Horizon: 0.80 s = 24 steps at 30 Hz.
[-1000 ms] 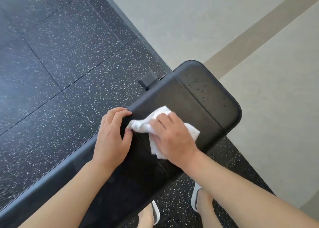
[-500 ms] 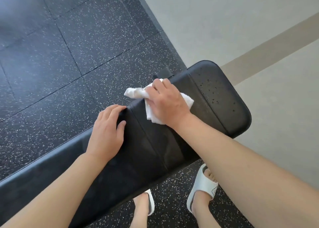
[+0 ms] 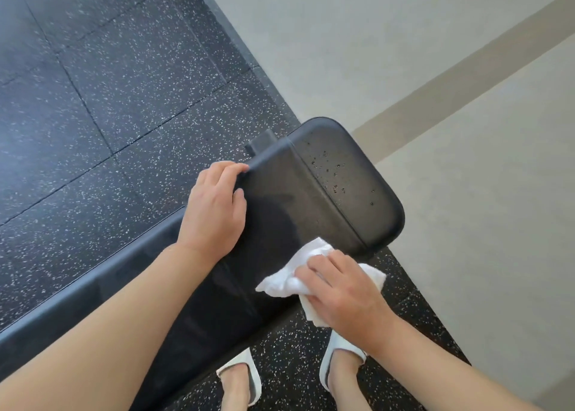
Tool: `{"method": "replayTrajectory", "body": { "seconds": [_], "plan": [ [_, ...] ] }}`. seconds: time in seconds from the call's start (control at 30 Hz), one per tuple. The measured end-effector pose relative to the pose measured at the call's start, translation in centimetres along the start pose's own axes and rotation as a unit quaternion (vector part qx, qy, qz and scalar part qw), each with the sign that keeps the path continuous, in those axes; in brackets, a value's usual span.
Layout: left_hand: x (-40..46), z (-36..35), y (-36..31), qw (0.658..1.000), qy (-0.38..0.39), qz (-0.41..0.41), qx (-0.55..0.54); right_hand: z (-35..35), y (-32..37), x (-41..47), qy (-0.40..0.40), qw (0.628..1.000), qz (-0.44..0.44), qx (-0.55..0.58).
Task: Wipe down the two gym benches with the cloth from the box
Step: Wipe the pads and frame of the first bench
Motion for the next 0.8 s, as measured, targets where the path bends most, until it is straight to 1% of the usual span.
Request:
{"method": "replayTrajectory", "body": {
  "seconds": [0.13, 0.27, 0.37, 0.47, 0.57, 0.7, 0.8],
  "plan": [
    [3.5, -2.3, -3.3, 0.999, -0.003, -0.033, 0.024, 2.9, -2.8, -0.6, -0.064, 0.996, -0.065, 0.020],
    [3.6, -3.7, -4.6, 0.997, -0.053, -0.016, 0.055, 5.2, -6.2, 0.2, -0.105, 0.986, -0.124, 0.041],
    [3.1, -4.3, -4.3, 0.994, -0.073, -0.010, 0.079, 5.3, -8.0, 2.6, -0.097, 0.984, -0.142, 0.036],
    [3.3, -4.6, -4.1, 0.993, -0.072, -0.007, 0.093, 4.2, -8.7, 5.2, -0.079, 0.987, -0.141, 0.006],
    [3.4, -4.8, -4.3, 0.992, -0.078, -0.012, 0.097, 3.8, -8.9, 9.1, -0.099, 0.986, -0.134, -0.003],
    [3.3, -5.1, -3.7, 0.991, -0.086, -0.011, 0.102, 3.7, -8.9, 17.7, -0.133, 0.981, -0.139, -0.002],
    [3.3, -5.2, -3.8, 0.991, -0.093, -0.018, 0.098, 2.7, -8.1, 24.0, -0.112, 0.984, -0.138, -0.018]
  ]
}}
Point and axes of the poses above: each hand's wrist, its own x-axis towards the middle knuckle, its own z-axis out of the back of the hand, y = z × x, the point moved 8 cm from there along x, towards the middle knuckle, and after that the axes turned 10 degrees about -z, right-handed, at the moved point
